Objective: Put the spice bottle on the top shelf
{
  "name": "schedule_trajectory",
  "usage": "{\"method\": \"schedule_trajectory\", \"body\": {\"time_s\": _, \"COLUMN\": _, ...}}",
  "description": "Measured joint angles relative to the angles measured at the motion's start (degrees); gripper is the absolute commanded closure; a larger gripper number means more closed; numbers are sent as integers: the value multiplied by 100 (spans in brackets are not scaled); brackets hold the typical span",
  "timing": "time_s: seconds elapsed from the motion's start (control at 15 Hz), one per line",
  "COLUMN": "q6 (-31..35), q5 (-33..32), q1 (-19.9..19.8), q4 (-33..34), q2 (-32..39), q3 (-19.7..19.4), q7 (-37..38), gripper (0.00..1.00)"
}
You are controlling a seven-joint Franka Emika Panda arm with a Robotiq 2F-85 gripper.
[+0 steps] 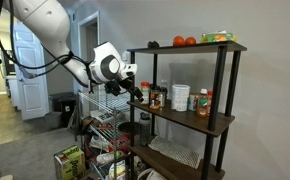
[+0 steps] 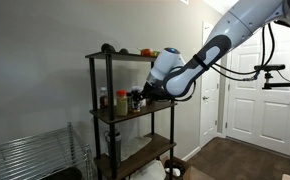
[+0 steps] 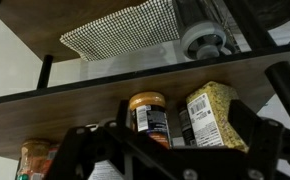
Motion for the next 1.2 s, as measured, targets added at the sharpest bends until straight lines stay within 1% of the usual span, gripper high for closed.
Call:
{"method": "schedule_trajectory", "body": {"time_s": 0.13, "q6": 117, "q5": -297, "q1": 1, "q4": 52, "q2": 50, "q3": -101, "q7": 73, "gripper": 0}}
{"method": "schedule_trajectory", "body": {"time_s": 0.2, "q6": 125, "q5": -331, "q1": 1, "q4": 62, "q2": 63, "q3": -125, "q7": 79, "gripper": 0}}
{"method": "schedule_trajectory", "body": {"time_s": 0.93, "q6": 132, "q5": -328, "q1": 8, "q4": 71, "q2": 102, "q3": -102, "q7": 78, "gripper": 0}}
{"method": "schedule_trajectory", "body": {"time_s": 1.2, "q6": 508, "q5": -412, "q1": 9, "q4": 309, "q2": 266, "q3": -169, "q7": 78, "gripper": 0}}
